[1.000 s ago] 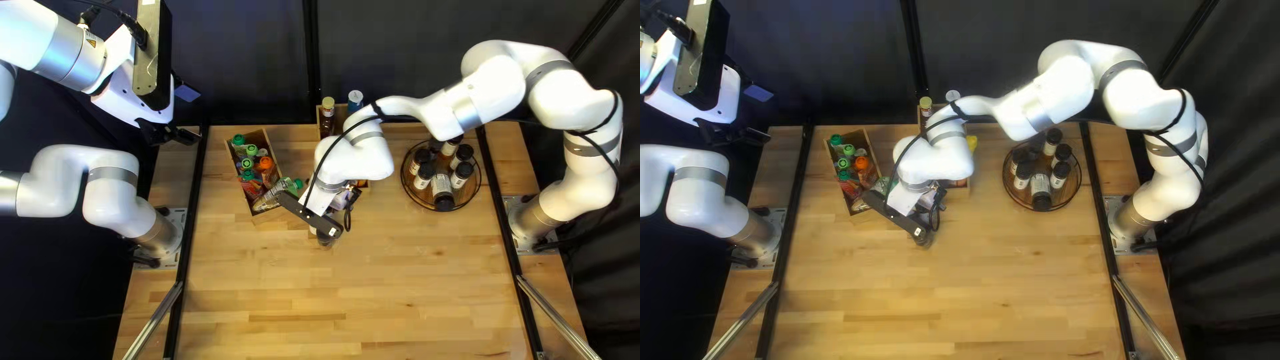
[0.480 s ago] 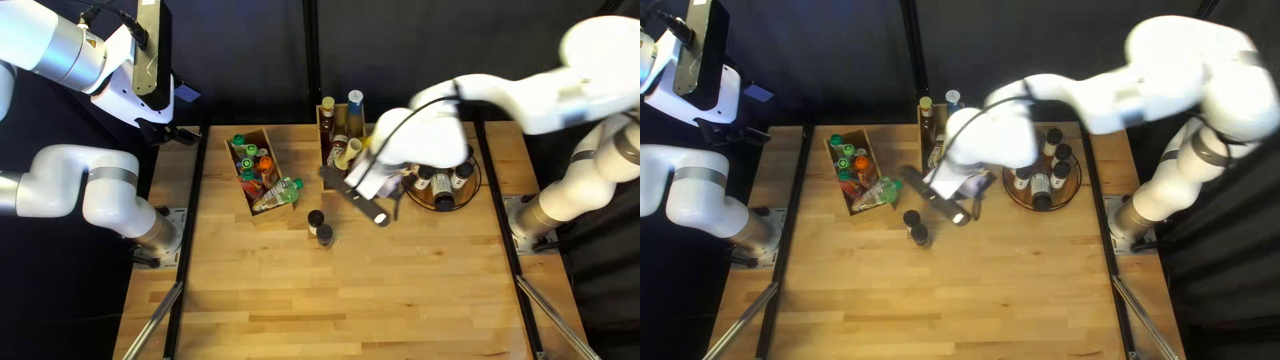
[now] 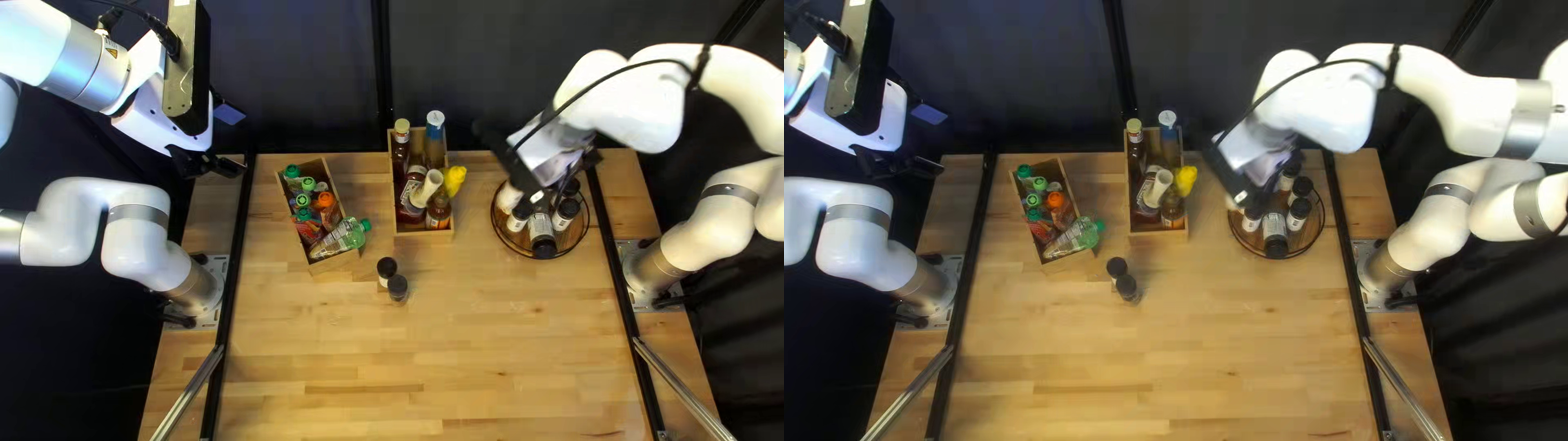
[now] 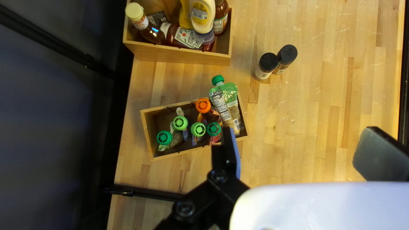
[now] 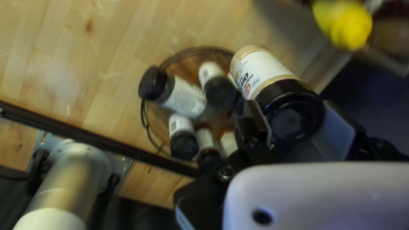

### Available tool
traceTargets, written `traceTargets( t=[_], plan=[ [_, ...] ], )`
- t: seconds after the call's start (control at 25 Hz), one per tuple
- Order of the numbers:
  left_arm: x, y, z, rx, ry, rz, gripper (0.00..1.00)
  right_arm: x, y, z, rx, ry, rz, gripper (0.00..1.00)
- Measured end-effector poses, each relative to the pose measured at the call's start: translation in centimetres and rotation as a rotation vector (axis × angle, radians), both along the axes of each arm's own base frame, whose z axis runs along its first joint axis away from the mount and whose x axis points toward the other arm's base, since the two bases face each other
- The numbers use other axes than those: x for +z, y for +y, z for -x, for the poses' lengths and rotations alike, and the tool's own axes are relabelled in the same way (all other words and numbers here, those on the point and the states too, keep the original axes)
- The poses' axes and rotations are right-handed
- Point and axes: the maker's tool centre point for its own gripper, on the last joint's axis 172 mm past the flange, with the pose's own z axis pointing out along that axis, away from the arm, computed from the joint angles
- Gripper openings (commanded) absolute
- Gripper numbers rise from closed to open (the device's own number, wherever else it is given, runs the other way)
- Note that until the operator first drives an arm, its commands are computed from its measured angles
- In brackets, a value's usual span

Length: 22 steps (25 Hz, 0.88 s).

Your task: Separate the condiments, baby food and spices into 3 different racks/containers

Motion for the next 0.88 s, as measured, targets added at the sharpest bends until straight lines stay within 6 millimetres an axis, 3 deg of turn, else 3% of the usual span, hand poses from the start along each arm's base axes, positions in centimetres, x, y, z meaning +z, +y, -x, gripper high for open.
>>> traceTargets(
  t=[0.36, 0.88],
  plan=[
    [0.0, 0.0, 0.0, 0.0, 0.0, 0.0, 1.0, -3.0, -0.5, 3.0, -0.085, 0.016, 0.0, 0.0],
    [0.0, 0.0, 0.0, 0.0, 0.0, 0.0, 1.0, -8.1, -1.6, 4.9, -0.143, 0.039, 0.024, 0.0]
  ],
)
